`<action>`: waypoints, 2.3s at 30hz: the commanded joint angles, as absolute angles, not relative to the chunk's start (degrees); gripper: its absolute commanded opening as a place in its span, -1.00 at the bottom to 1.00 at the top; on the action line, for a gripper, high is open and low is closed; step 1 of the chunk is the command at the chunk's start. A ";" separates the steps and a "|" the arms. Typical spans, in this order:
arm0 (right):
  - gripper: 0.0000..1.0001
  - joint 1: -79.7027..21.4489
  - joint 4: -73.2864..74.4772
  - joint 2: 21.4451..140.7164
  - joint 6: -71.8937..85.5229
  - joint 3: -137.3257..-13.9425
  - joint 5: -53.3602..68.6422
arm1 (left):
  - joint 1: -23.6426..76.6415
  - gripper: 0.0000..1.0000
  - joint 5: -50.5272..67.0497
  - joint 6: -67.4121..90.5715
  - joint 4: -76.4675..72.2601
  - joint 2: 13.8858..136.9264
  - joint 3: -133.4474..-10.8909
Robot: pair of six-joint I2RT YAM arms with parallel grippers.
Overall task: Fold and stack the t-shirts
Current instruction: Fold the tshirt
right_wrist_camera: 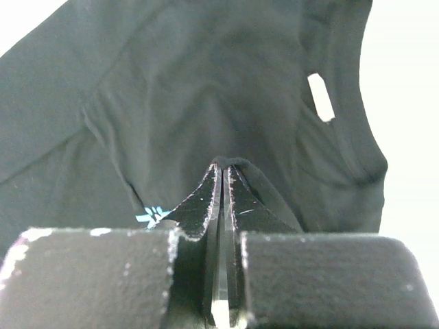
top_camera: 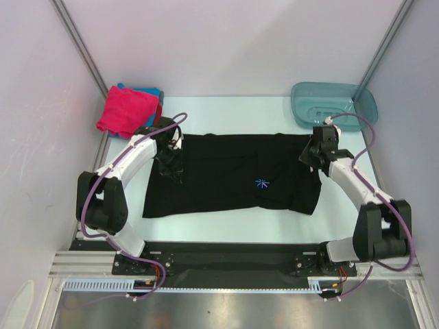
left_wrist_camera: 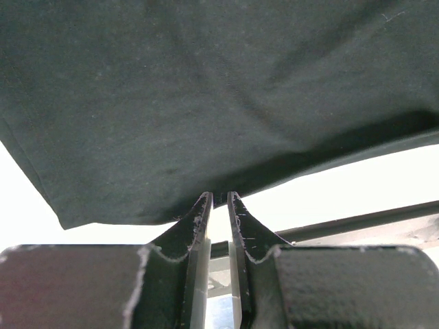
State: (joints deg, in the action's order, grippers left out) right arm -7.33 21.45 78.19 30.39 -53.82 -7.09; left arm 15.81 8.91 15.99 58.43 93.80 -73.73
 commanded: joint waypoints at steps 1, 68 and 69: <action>-1.00 -6.86 14.08 83.04 28.65 -58.27 -3.43 | 15.21 -0.62 8.09 15.91 58.45 93.96 -76.38; 0.04 -13.10 18.27 72.86 31.56 -40.25 8.71 | 14.41 -0.64 8.52 14.41 58.18 97.29 -79.45; 0.04 -13.01 18.80 72.69 31.29 -40.51 7.74 | 14.33 -0.64 8.53 14.41 58.10 97.29 -79.37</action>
State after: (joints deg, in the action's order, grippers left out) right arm -13.34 16.27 75.26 32.53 -37.91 11.64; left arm 14.81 8.14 14.96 58.70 99.09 -78.54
